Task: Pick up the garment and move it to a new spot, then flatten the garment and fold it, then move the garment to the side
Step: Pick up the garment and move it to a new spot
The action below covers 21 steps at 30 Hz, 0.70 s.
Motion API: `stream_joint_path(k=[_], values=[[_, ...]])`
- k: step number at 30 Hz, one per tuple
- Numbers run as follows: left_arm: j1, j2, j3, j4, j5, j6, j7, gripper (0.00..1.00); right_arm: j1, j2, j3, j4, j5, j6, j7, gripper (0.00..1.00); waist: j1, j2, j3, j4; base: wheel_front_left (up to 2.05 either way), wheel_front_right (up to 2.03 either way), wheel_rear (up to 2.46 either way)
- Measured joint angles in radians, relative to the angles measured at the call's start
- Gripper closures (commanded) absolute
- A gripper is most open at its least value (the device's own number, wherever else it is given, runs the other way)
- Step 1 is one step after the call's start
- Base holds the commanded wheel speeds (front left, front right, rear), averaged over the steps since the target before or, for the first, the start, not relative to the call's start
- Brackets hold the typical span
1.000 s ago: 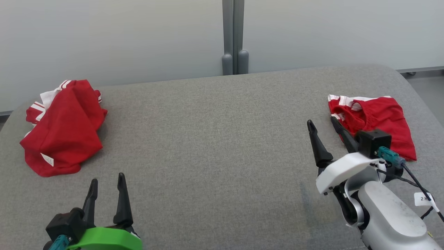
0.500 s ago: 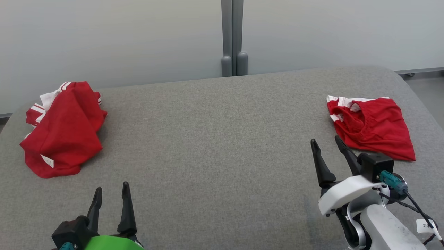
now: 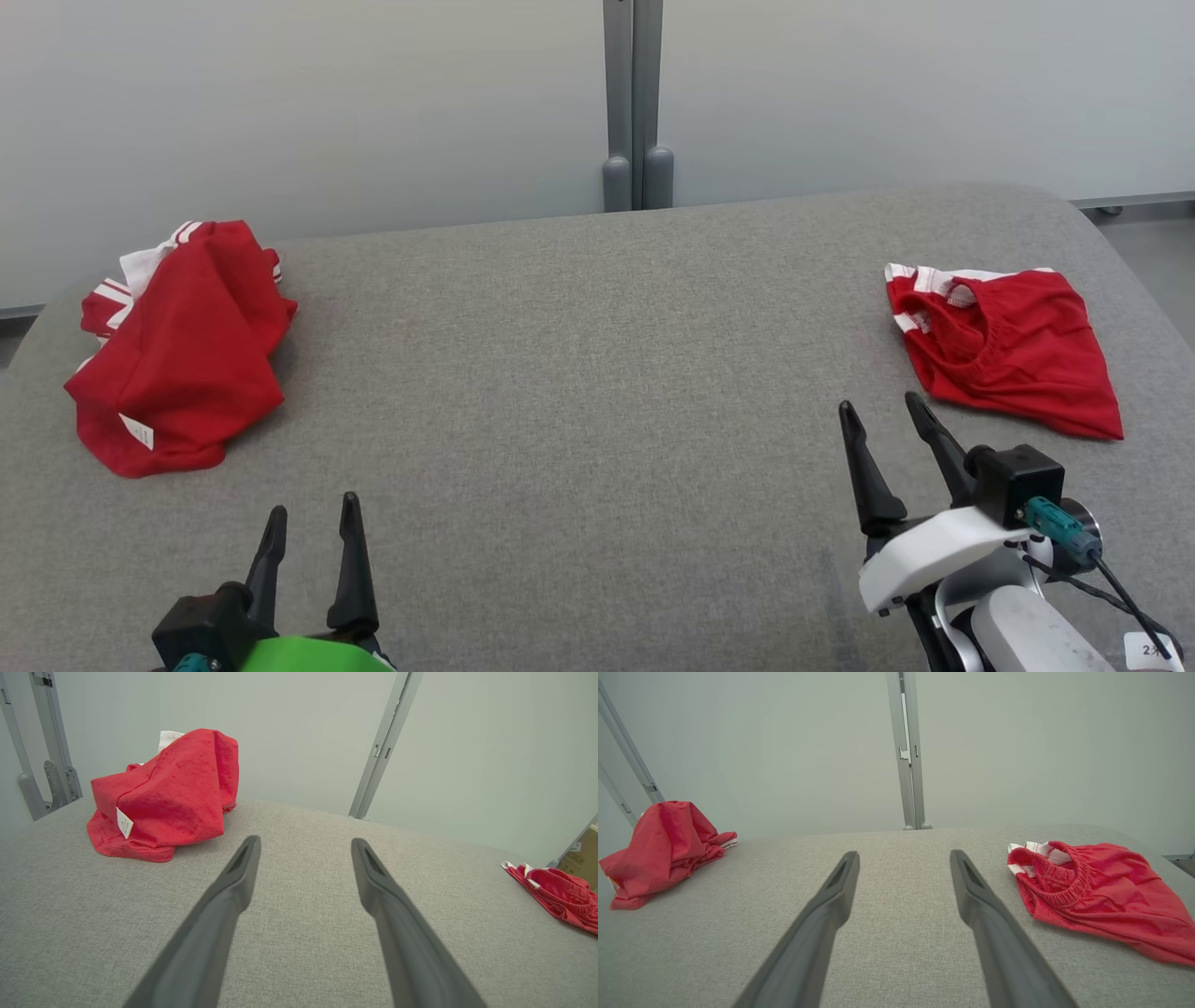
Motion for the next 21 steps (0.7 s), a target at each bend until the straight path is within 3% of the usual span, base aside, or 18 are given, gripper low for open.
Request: stream_joint_path(k=[14, 21], values=[[0.0, -0.002, -0.024, 0.005, 0.022, 0.0, 0.0, 0.0, 0.055, 0.016, -0.029, -0.074, -0.035, 0.0, 0.0, 0.0, 0.0, 0.0, -0.007, 0.084, 0.0, 0.0, 0.0], [0.003, -0.002, 0.057, -0.007, 0.039, 0.0, -0.005, 0.0, 0.055, 0.036, 0.036, -0.086, -0.045, 0.013, 0.0, 0.0, 0.0, 0.0, -0.012, 0.176, 0.0, 0.0, 0.0]])
